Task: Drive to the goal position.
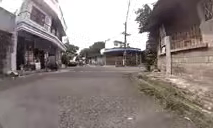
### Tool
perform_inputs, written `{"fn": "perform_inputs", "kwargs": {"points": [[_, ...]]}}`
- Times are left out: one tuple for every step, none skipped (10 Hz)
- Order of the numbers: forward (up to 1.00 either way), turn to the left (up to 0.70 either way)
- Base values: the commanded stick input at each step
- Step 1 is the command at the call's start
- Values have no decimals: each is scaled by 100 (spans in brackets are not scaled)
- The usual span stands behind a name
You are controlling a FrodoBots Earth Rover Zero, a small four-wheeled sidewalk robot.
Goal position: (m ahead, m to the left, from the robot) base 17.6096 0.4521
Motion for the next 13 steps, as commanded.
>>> {"fn": "perform_inputs", "kwargs": {"points": [[100, 0], [100, 0], [100, 0], [100, 0], [100, 0], [100, 0], [100, 0], [100, 0], [100, 0], [100, 0], [100, 0], [100, 0], [100, 0]]}}
